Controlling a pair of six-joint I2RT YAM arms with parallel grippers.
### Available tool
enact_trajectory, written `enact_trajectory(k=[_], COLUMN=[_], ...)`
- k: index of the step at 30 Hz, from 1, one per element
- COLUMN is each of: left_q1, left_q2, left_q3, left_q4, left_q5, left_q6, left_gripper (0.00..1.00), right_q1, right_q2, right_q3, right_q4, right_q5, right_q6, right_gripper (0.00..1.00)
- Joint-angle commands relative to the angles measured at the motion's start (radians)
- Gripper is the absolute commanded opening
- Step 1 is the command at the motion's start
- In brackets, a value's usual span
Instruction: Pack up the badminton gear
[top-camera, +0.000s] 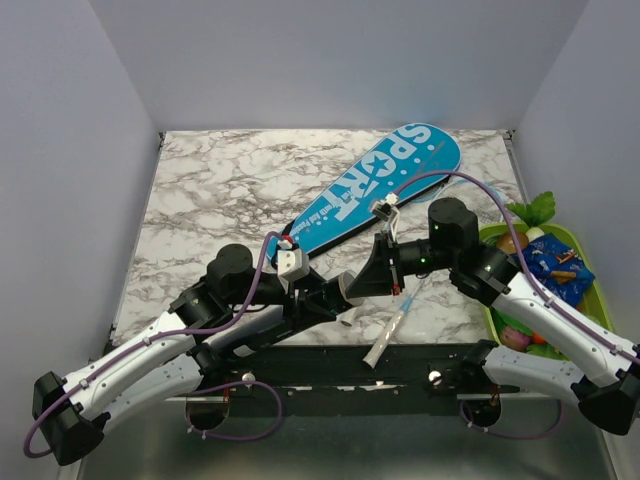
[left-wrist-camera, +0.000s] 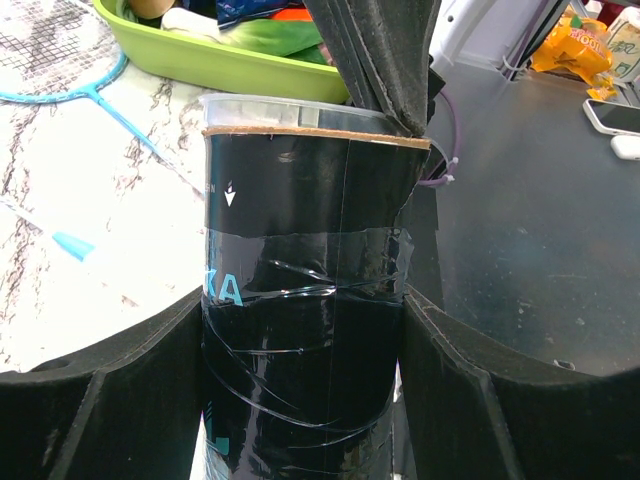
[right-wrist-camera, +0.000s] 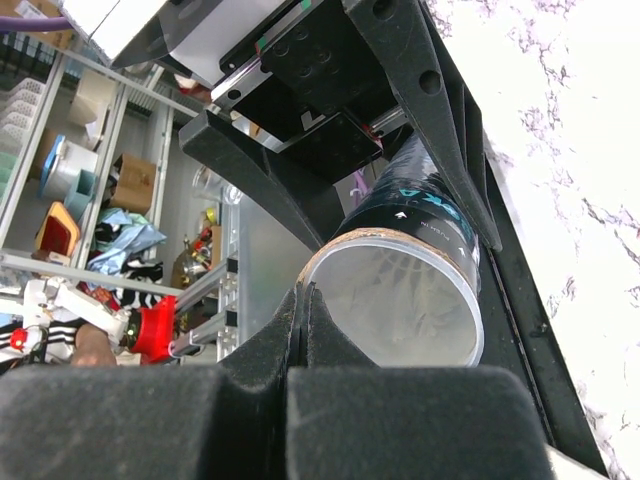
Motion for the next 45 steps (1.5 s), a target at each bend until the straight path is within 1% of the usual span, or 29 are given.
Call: enact_trajectory(k=[1,27,30,33,34,36,37,41,45], left_q1=[-0.003,-0.003,-0.003,-0.003,-0.003,-0.003,-0.003,-0.003,-0.005], left_q2=[-0.018,-0.032,-0.032,-0.033,-0.035,-0.037,-0.037,-0.038,-0.041], left_q3=[0.010,0.010,0.008,0.008,0.008,0.007,0.008,0.007,0.008], left_q4=[0.036,0.035,0.036,0.036,0.038,0.038,0.038,0.039,0.041], left_q5=[0.027,0.025,0.027,0.030,0.028,0.030,0.030,0.030,0.031], left_q6=[-0.004,0.004,0.005,0.004,0.004,0.005,0.005,0.005,0.005], left_gripper=[0.00,0.00,0.00,0.00,0.00,0.00,0.00,0.00,0.00], right_q1=[0.012,0.048,0.049,0.049,0.049,0.051,0.049,0.052,0.051], right_q2=[0.009,0.052,0.057,0.061,0.065,0.066,0.066,0.068,0.071], right_q3=[-0.013,-0.059,-0.070,-0.071,-0.071,-0.074,-0.074,-0.081,-0.085], right_q4=[0.040,0.163,0.195,0.209,0.212,0.220,0.223,0.232,0.234], right_q5=[-0.003,-0.038,-0.042,-0.047,-0.047,-0.049,-0.049,-0.049,-0.046], right_q6=[0.019,0.095,0.114,0.120,0.121,0.128,0.129,0.132,0.135], right_gripper=[0.01,0.01,0.09,0.13,0.17,0.21,0.25,0.28,0.35])
